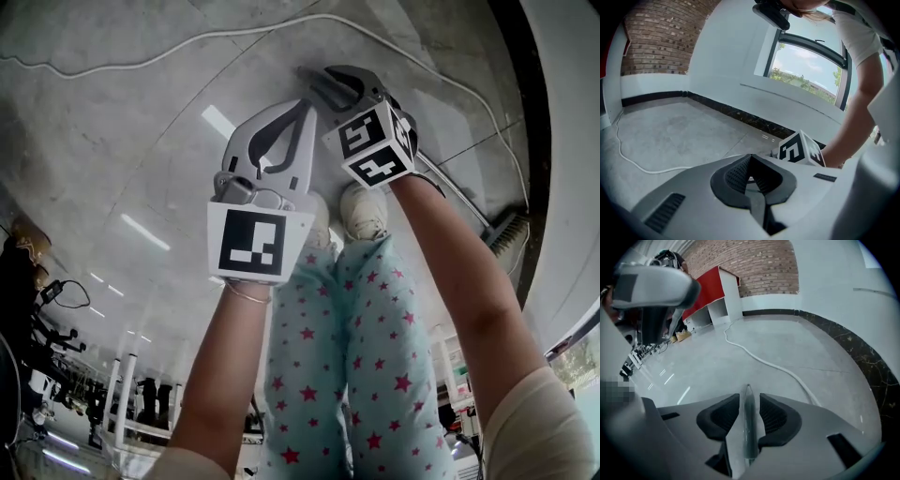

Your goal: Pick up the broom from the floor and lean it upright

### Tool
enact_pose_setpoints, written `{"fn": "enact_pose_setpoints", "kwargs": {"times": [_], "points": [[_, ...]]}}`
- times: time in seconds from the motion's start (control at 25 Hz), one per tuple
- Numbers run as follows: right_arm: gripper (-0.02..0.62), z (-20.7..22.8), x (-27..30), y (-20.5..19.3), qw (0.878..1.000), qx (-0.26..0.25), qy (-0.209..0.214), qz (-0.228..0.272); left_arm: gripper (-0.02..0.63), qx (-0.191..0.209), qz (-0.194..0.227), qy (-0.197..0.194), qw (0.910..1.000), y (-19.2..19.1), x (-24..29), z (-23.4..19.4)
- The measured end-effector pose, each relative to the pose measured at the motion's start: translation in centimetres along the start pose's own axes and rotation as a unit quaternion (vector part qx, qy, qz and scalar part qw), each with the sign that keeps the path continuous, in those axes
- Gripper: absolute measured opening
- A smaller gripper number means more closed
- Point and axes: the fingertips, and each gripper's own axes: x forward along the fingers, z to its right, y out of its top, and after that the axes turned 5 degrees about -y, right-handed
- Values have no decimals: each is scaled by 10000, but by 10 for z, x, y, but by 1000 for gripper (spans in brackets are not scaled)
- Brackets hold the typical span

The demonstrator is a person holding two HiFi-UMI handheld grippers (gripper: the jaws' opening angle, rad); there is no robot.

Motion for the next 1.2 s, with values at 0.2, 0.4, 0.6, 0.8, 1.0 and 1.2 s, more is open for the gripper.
{"fn": "enact_pose_setpoints", "kwargs": {"times": [0.2,0.4,0.6,0.8,1.0,1.2], "points": [[132,0,15,-13,9993,-142,-33,-358,17,-24,37,30,10000,2,0,-7],[108,1,13,-14,9989,-346,-56,-314,17,-34,13,85,10000,4,-1,-12],[106,-13,-12,17,9994,-273,-169,-103,17,-70,125,165,9998,20,-24,-14],[106,-28,-79,76,9981,-278,-116,534,17,-166,110,437,9988,47,-66,-18],[106,1,-165,144,9923,-239,-491,1107,17,-123,318,408,9986,110,-83,3],[106,12,-238,195,9864,-159,-901,1369,17,-131,488,95,9987,170,-98,41]]}}
